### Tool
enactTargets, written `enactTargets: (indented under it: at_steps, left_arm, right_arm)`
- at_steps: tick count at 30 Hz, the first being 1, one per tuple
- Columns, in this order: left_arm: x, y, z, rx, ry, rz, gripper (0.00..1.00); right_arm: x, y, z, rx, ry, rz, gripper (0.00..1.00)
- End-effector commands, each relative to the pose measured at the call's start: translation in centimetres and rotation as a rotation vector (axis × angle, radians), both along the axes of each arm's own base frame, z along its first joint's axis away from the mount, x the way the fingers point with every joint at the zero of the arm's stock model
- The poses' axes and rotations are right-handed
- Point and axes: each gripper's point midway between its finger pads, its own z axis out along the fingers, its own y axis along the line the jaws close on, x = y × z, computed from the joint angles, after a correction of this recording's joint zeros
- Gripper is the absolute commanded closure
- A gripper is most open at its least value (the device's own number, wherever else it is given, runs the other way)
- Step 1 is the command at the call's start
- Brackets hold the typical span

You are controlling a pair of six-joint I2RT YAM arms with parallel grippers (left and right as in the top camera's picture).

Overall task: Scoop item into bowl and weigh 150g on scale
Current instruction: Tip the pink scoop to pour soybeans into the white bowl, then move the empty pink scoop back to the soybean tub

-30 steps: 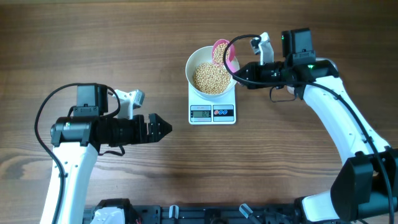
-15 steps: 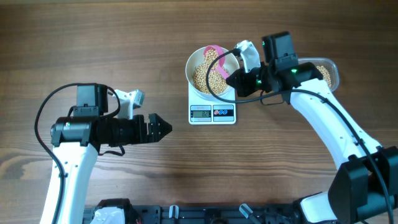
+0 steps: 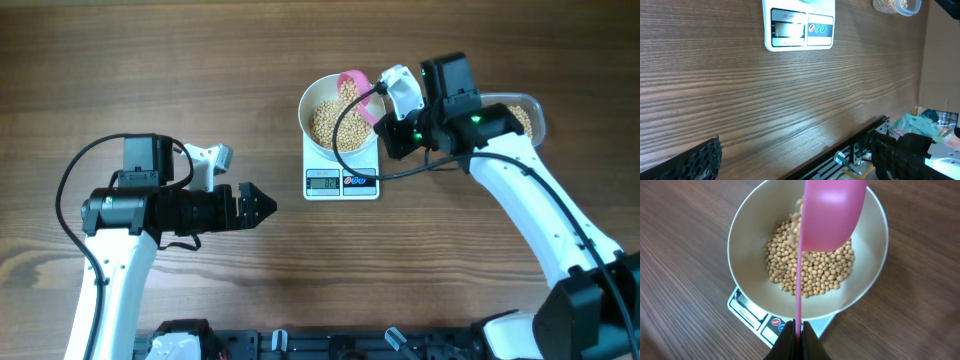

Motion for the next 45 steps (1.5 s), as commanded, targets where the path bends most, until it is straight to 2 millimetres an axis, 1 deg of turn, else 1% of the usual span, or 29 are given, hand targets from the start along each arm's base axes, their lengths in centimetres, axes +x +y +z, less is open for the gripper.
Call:
enactTargets:
  at_steps: [1,5,7,9,12,13,15,17,18,22,26,28,30,33,34,35,36,37,39,40,42,44,45]
  left_arm:
    - [0.0,0.1,-0.2,0.004,-0.005,-0.012,0.0]
    - [0.0,0.1,-0.2,0.004,-0.005,-0.012,0.0]
    - [0.0,0.1,-0.2,0.004,-0.005,-0.012,0.0]
    - [0.0,0.1,-0.2,0.004,-0.005,-0.012,0.0]
    - [0.0,0.1,-0.2,0.004,-0.005,-0.012,0.0]
    - [0.0,0.1,-0.2,0.004,-0.005,-0.012,0.0]
    - [0.0,0.1,-0.2,0.004,-0.005,-0.012,0.0]
    - [0.0,0.1,-0.2,0.004,-0.005,-0.012,0.0]
    - [0.0,0.1,-0.2,0.004,-0.005,-0.012,0.0]
    - [0.0,0.1,-0.2,0.004,-0.005,-0.012,0.0]
    - [0.0,0.1,-0.2,0.004,-0.005,-0.012,0.0]
    - [0.0,0.1,-0.2,0.004,-0.005,-0.012,0.0]
    - [0.0,0.1,-0.2,0.004,-0.005,-0.012,0.0]
    - [0.0,0.1,-0.2,0.004,-0.005,-0.012,0.0]
    - [0.0,0.1,-0.2,0.004,-0.005,-0.012,0.0]
    - [0.0,0.1,-0.2,0.004,-0.005,-0.012,0.0]
    - [0.0,0.1,-0.2,0.004,-0.005,-0.012,0.0]
    - [0.0,0.1,-0.2,0.004,-0.005,-0.012,0.0]
    - [0.0,0.1,-0.2,0.004,-0.005,-0.012,0.0]
    - [0.0,0.1,-0.2,0.004,-0.005,-0.012,0.0]
    - [0.0,0.1,-0.2,0.004,-0.005,-0.012,0.0]
    - [0.0,0.1,-0.2,0.004,-0.005,-0.012,0.0]
    - [0.0,0.1,-0.2,0.004,-0.005,-0.012,0.0]
  right_arm:
    - [-0.1,-0.5,1.0,-0.04,-0.042,0.005,0.96]
    - [-0.1,-1.1,0.3,-0.177,-0.097,0.037,0.96]
    - [0.0,-1.1,0.2,-0.29,-0.152,0.065,0.96]
    - [0.1,-1.2,0.2,-0.339,-0.176,0.071,0.96]
    - [-0.3,-0.3,0.2,-0.388,-0.22,0.171,0.96]
    - [-0.2,-0.5,0.2,-0.432,-0.239,0.18,0.96]
    - [0.2,-1.4,0.4,-0.567,-0.29,0.185,0.96]
    - [0.5,-2.0,0.7,-0.64,-0.321,0.189,0.96]
    - [0.5,-1.9,0.7,-0.646,-0.326,0.196,0.96]
    - [0.4,-0.9,0.7,-0.587,-0.323,0.209,0.96]
    - [0.0,0.9,1.2,-0.45,-0.293,0.185,0.96]
    - [0.0,1.4,1.7,-0.383,-0.27,0.144,0.96]
    - [0.3,1.4,2.5,-0.284,-0.228,0.071,0.96]
    - [0.5,1.1,4.3,-0.111,-0.186,0.059,0.96]
    - [0.7,0.5,5.1,-0.051,-0.176,0.047,0.96]
    - [1.0,-1.0,6.3,0.031,-0.164,0.013,0.96]
    - [1.4,-2.3,6.8,0.064,-0.158,-0.029,0.96]
    - [1.9,-4.2,7.5,0.098,-0.147,-0.107,0.96]
    - [2.8,-9.5,8.5,0.139,-0.129,-0.301,0.96]
    - [2.9,-11.3,8.8,0.144,-0.129,-0.357,0.96]
    - [2.7,-15.5,9.2,0.138,-0.134,-0.467,0.96]
    - [1.9,-19.7,9.4,0.128,-0.128,-0.577,0.95]
    - [1.6,-21.0,9.3,0.123,-0.122,-0.611,0.96]
